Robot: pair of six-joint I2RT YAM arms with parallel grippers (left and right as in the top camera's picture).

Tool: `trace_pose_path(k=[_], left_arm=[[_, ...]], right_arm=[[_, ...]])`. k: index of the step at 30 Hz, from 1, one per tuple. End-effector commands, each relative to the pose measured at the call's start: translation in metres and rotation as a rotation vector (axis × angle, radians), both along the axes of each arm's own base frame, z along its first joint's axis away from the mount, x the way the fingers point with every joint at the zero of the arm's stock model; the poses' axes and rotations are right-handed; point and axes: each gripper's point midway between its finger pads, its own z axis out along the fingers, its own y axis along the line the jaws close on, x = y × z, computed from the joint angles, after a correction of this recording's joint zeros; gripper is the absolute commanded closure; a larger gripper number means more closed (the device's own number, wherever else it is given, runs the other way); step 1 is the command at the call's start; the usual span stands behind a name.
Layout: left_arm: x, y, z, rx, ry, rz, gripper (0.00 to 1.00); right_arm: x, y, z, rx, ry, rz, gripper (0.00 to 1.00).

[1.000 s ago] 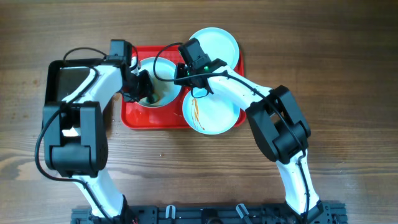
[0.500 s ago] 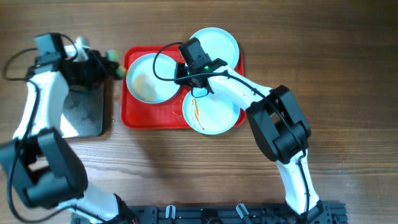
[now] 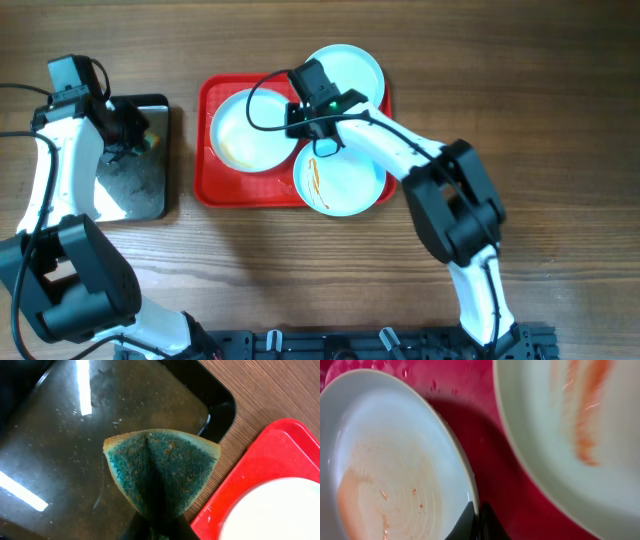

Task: Clean dirty plates on tray and stack at the side
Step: 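Carry the cleaned plate right with the right gripper onto the table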

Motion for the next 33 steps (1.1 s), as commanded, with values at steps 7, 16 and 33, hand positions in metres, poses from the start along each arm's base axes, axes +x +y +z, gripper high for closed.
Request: trace_pose_path(k=[7, 16, 33], left_arm=[[-0.009, 0.005, -0.012, 0.034, 0.039, 0.009, 0.96], [-0.01, 0.005, -0.019, 0.034, 0.034, 0.012, 0.96], [-0.01, 0.005, -0.019, 0.034, 0.034, 0.011, 0.96]], right_arm=[[0.006, -0.021, 0.154, -0.637, -0.641, -0.005, 0.96], [-0.024, -0.019, 0.226, -0.964, -0.894, -0.189, 0.96], [-0.036, 0.017, 0.138, -0.561, -0.573, 0.125, 0.96]])
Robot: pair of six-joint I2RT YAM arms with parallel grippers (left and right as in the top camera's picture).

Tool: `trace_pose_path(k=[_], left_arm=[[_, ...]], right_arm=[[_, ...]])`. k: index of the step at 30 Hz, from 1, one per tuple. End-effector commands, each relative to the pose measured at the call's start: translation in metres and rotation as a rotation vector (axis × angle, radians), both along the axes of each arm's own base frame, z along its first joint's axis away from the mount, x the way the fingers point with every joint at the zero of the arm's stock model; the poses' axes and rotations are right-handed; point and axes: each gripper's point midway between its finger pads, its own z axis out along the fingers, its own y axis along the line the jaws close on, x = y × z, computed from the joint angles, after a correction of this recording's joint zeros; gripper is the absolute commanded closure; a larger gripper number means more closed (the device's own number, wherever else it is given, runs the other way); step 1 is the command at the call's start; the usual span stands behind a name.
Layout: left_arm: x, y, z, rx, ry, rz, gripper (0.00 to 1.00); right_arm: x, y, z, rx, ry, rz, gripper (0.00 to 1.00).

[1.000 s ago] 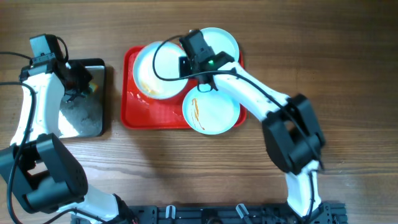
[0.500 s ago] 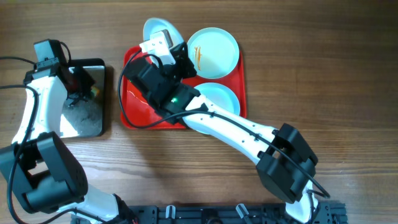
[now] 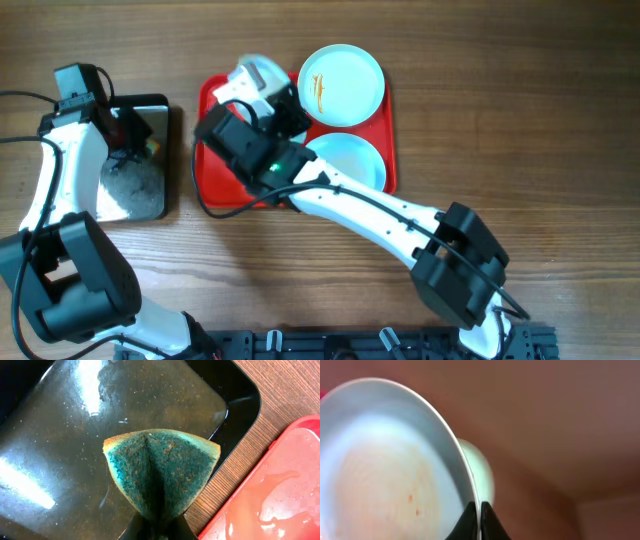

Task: Clean dirty plates on tray and stack at the side
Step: 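Carry the cleaned plate right with the right gripper onto the table, then grasp the lower plate rim with the right gripper and tilt it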

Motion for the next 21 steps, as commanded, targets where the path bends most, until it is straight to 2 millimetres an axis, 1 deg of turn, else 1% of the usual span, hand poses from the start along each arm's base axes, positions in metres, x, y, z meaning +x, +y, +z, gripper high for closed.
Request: trace_pose_path(k=[1, 2, 3, 5, 6, 7, 8, 9, 10, 11, 13, 14, 16, 17, 18, 20, 21], left_arm=[[-0.002, 0.003, -0.003, 0.014, 0.011, 0.002, 0.96], [-0.002, 0.002, -0.003, 0.011, 0.01, 0.001, 0.96], [-0.002, 0.002, -0.003, 0.011, 0.01, 0.001, 0.96], [-0.002, 0.002, -0.003, 0.011, 0.01, 0.001, 0.96], [-0.002, 0.002, -0.003, 0.011, 0.01, 0.001, 0.96], [-0.002, 0.002, -0.003, 0.011, 0.01, 0.001, 0.96], [-0.002, 0.002, -0.003, 0.011, 0.01, 0.001, 0.96], [-0.002, 0.002, -0.003, 0.011, 0.01, 0.001, 0.96], [-0.002, 0.002, -0.003, 0.011, 0.01, 0.001, 0.96], [-0.002, 0.002, -0.003, 0.011, 0.01, 0.001, 0.96], [-0.002, 0.002, -0.003, 0.011, 0.01, 0.0, 0.96], [-0.002, 0.002, -0.003, 0.01, 0.01, 0.0, 0.96], [-0.002, 0.002, -0.003, 0.011, 0.01, 0.0, 0.96], [-0.002, 0.002, -0.003, 0.011, 0.01, 0.0, 0.96], [-0.002, 0.002, -0.003, 0.01, 0.01, 0.001, 0.96], [-0.002, 0.002, -0.003, 0.01, 0.01, 0.001, 0.96], [-0.002, 0.002, -0.003, 0.011, 0.011, 0.0, 0.96]], right_arm=[[0.0, 0.014, -0.033, 0.411, 0.267, 0.043, 0.96], [0.001, 0.014, -0.033, 0.493, 0.352, 0.082, 0.96], [0.004, 0.012, -0.029, 0.571, 0.415, 0.118, 0.96], [0.015, -0.002, -0.014, 0.712, 0.496, 0.161, 0.96], [0.027, -0.026, -0.004, 0.806, 0.528, 0.142, 0.96], [0.034, -0.044, 0.0, 0.852, 0.542, 0.116, 0.96], [0.044, -0.076, 0.002, 0.902, 0.559, 0.061, 0.96], [0.053, -0.114, -0.003, 0.934, 0.579, -0.017, 0.96], [0.058, -0.147, -0.01, 0.952, 0.59, -0.101, 0.96], [0.061, -0.186, -0.019, 0.966, 0.596, -0.208, 0.96], [0.059, -0.261, -0.042, 1.015, 0.596, -0.412, 0.96], [0.054, -0.289, -0.054, 1.044, 0.6, -0.484, 0.96], [0.038, -0.339, -0.081, 1.099, 0.607, -0.634, 0.96], [0.027, -0.361, -0.098, 1.118, 0.614, -0.7, 0.96], [0.016, -0.376, -0.114, 1.13, 0.621, -0.751, 0.96], [0.0, -0.392, -0.136, 1.15, 0.627, -0.818, 0.96], [-0.007, -0.395, -0.148, 1.158, 0.629, -0.842, 0.96]])
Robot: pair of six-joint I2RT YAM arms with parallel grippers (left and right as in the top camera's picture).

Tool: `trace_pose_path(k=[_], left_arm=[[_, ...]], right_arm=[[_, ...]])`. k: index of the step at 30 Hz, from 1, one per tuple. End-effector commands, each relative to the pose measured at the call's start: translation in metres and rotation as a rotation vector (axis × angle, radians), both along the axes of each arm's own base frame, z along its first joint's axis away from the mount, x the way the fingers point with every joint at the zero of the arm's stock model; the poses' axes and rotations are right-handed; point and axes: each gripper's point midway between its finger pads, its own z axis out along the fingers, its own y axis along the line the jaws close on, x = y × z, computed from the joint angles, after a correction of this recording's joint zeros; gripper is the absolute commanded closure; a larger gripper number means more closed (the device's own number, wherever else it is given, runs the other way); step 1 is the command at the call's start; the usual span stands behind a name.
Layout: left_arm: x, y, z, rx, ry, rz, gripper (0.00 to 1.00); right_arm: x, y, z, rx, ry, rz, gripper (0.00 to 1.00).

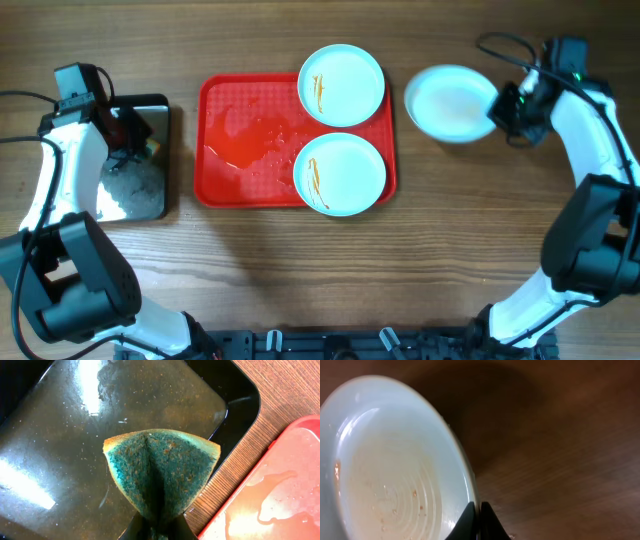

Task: Clean dirty plates on tray and stack at the side
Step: 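Grasp the lower plate rim with the right gripper and tilt it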

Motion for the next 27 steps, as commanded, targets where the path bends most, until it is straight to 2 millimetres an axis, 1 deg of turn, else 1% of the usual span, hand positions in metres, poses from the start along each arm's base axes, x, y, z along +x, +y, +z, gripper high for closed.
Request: trace_pose_path(k=[1, 2, 4, 6, 7, 8, 10, 12, 13, 14, 15, 16, 17, 18, 19, 20, 21, 22, 25, 27], left_arm=[[-0.002, 0.002, -0.003, 0.011, 0.011, 0.001, 0.96], [-0.002, 0.002, -0.003, 0.011, 0.011, 0.0, 0.96], [-0.003, 0.002, -0.003, 0.01, 0.014, 0.001, 0.96], [-0.003, 0.002, -0.003, 0.01, 0.014, 0.001, 0.96], [-0.003, 0.002, -0.003, 0.01, 0.014, 0.001, 0.96], [-0.003, 0.002, -0.003, 0.01, 0.015, 0.001, 0.96], [-0.004, 0.002, -0.004, 0.009, 0.018, 0.001, 0.96], [-0.004, 0.002, -0.004, 0.008, 0.019, 0.001, 0.96], [-0.004, 0.001, -0.004, 0.007, 0.022, 0.0, 0.96], [-0.005, 0.001, -0.004, 0.006, 0.026, 0.0, 0.96], [-0.006, 0.001, -0.005, 0.005, 0.029, 0.001, 0.96], [-0.006, 0.001, -0.005, 0.005, 0.028, 0.0, 0.96], [-0.006, 0.001, -0.005, 0.005, 0.029, 0.001, 0.96], [-0.006, 0.001, -0.005, 0.005, 0.028, 0.001, 0.96], [-0.006, 0.001, -0.005, 0.006, 0.029, 0.0, 0.96], [-0.006, 0.001, -0.005, 0.006, 0.029, 0.0, 0.96], [-0.006, 0.001, -0.005, 0.006, 0.029, 0.0, 0.96], [-0.006, 0.001, -0.005, 0.006, 0.029, 0.0, 0.96], [-0.008, 0.0, -0.005, 0.004, 0.035, 0.0, 0.96], [-0.008, 0.0, -0.005, 0.004, 0.035, 0.0, 0.96]], right_arm=[[-0.025, -0.002, -0.032, 0.05, 0.038, -0.072, 0.96], [-0.032, -0.006, -0.042, 0.037, 0.057, -0.114, 0.96], [-0.039, -0.007, -0.057, 0.028, 0.056, -0.13, 0.96], [-0.043, -0.005, -0.064, 0.027, 0.061, -0.127, 0.95], [-0.046, -0.005, -0.064, 0.026, 0.074, -0.124, 0.83], [-0.045, -0.002, -0.058, 0.051, 0.078, -0.127, 0.8], [-0.032, 0.007, -0.034, 0.101, 0.054, -0.074, 0.78], [-0.016, 0.022, -0.001, 0.149, 0.008, 0.002, 0.74], [-0.006, 0.036, 0.021, 0.176, -0.035, 0.078, 0.67], [0.0, 0.055, 0.041, 0.198, -0.076, 0.153, 0.6], [0.004, 0.076, 0.055, 0.211, -0.107, 0.218, 0.47], [0.005, 0.092, 0.059, 0.214, -0.116, 0.26, 0.42], [0.004, 0.112, 0.06, 0.216, -0.113, 0.304, 0.41], [0.001, 0.133, 0.056, 0.219, -0.091, 0.341, 0.41], [-0.003, 0.148, 0.052, 0.22, -0.071, 0.366, 0.41], [-0.011, 0.166, 0.042, 0.216, -0.023, 0.375, 0.44], [-0.019, 0.178, 0.033, 0.202, 0.018, 0.385, 0.46], [-0.03, 0.19, 0.019, 0.188, 0.079, 0.396, 0.45], [-0.055, 0.209, -0.007, 0.177, 0.202, 0.435, 0.5], [-0.069, 0.212, -0.02, 0.175, 0.274, 0.446, 0.53]])
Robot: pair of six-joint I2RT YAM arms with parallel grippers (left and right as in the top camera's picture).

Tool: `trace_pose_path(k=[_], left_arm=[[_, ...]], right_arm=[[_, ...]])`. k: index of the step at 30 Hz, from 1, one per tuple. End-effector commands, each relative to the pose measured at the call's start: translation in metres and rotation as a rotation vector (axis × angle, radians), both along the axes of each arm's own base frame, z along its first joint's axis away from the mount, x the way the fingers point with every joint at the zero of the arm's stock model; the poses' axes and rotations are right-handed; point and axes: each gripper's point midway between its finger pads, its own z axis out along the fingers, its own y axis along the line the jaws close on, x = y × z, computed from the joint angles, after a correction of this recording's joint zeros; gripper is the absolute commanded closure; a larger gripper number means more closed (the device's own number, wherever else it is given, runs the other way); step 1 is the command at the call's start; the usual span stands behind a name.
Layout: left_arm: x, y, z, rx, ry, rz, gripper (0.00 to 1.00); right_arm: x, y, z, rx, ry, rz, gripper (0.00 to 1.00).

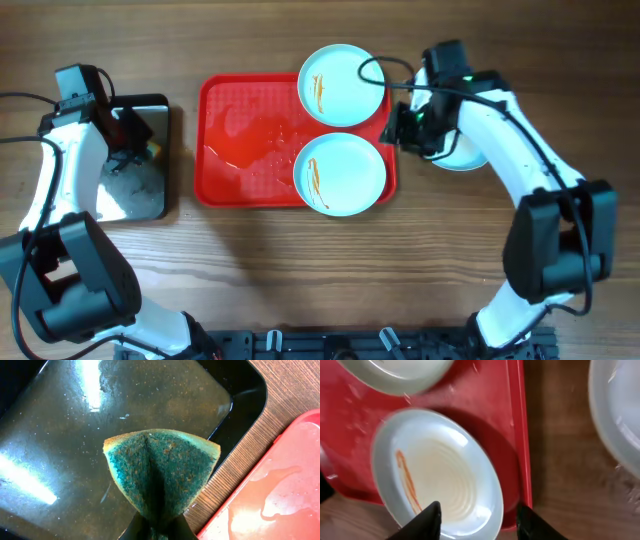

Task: Clean dirty plates on tray and stack at the side
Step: 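Grasp the lower plate rim with the right gripper and tilt it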

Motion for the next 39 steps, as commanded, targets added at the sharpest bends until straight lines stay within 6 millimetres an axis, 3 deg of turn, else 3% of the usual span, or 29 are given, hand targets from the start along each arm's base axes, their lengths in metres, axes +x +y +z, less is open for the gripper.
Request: trace_pose_path(k=[1, 9, 12, 13, 15, 19, 22, 27, 32, 35, 39], left_arm=[[-0.003, 0.002, -0.003, 0.011, 0.013, 0.0, 0.96], [-0.002, 0.001, -0.003, 0.008, 0.011, -0.001, 0.96], [-0.002, 0.0, -0.003, -0.003, 0.008, -0.005, 0.96], [-0.002, 0.0, -0.003, -0.003, 0.008, -0.005, 0.96], [-0.001, 0.0, -0.003, -0.002, 0.006, -0.005, 0.96], [0.001, 0.0, -0.002, 0.0, -0.003, -0.005, 0.96], [0.002, 0.0, -0.002, 0.0, -0.006, -0.005, 0.96], [0.002, -0.001, -0.002, -0.006, -0.008, -0.007, 0.96], [0.002, -0.001, -0.002, -0.006, -0.008, -0.007, 0.96], [0.002, -0.001, -0.002, -0.006, -0.007, -0.007, 0.96], [0.002, -0.001, -0.002, -0.007, -0.008, -0.008, 0.96]], right_arm=[[-0.022, -0.001, -0.035, -0.058, 0.134, 0.009, 0.55], [-0.053, 0.013, -0.054, -0.059, 0.212, 0.084, 0.69], [-0.055, 0.017, -0.055, -0.069, 0.205, 0.103, 0.82], [-0.056, 0.019, -0.056, -0.076, 0.203, 0.109, 0.91], [-0.058, 0.021, -0.058, -0.078, 0.209, 0.116, 0.96], [-0.053, 0.025, -0.056, -0.071, 0.195, 0.125, 0.96], [-0.043, 0.039, -0.048, -0.059, 0.144, 0.147, 0.96], [-0.006, 0.095, -0.029, 0.049, -0.038, 0.142, 0.96], [0.021, 0.143, -0.023, 0.043, -0.258, 0.161, 0.96], [0.03, 0.159, -0.025, 0.075, -0.309, 0.168, 0.96], [0.034, 0.154, -0.027, 0.062, -0.314, 0.166, 0.64]])
